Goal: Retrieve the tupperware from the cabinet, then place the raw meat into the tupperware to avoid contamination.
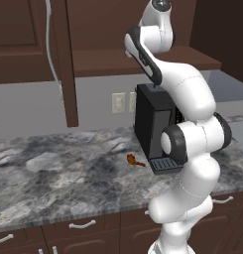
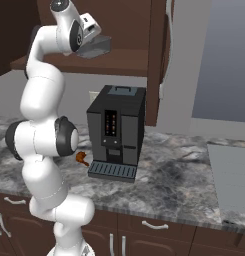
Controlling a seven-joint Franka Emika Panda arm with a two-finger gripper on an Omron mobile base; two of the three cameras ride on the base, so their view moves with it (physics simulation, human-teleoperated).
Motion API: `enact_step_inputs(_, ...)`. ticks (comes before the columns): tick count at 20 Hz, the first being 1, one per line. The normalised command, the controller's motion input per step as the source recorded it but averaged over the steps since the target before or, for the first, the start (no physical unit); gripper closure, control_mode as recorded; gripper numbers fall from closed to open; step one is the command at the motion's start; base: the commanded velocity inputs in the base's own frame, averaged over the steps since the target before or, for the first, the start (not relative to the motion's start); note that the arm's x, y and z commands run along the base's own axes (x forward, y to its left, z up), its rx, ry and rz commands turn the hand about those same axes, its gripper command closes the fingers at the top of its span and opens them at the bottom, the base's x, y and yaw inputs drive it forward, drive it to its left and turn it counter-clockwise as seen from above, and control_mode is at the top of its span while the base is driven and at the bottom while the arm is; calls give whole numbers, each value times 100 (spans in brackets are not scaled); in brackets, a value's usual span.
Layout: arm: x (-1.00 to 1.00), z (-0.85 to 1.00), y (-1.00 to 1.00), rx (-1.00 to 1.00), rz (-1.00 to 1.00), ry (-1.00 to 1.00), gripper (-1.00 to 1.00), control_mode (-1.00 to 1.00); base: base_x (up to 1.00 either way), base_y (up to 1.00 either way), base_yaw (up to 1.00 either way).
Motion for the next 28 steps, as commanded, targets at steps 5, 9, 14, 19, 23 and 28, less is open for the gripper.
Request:
enact_step_inputs(5,0,-24,0,0,0,2,100,-100,0,0,0)
enact_step_inputs(9,0,-10,0,0,0,3,100,-100,0,0,0)
enact_step_inputs(14,0,0,0,0,0,0,100,-100,0,0,0)
enact_step_inputs(19,-14,0,0,0,0,0,100,-100,0,0,0)
enact_step_inputs(23,-19,0,0,0,0,0,100,-100,0,0,0)
enact_step_inputs(28,-24,-1,0,0,0,0,100,-100,0,0,0)
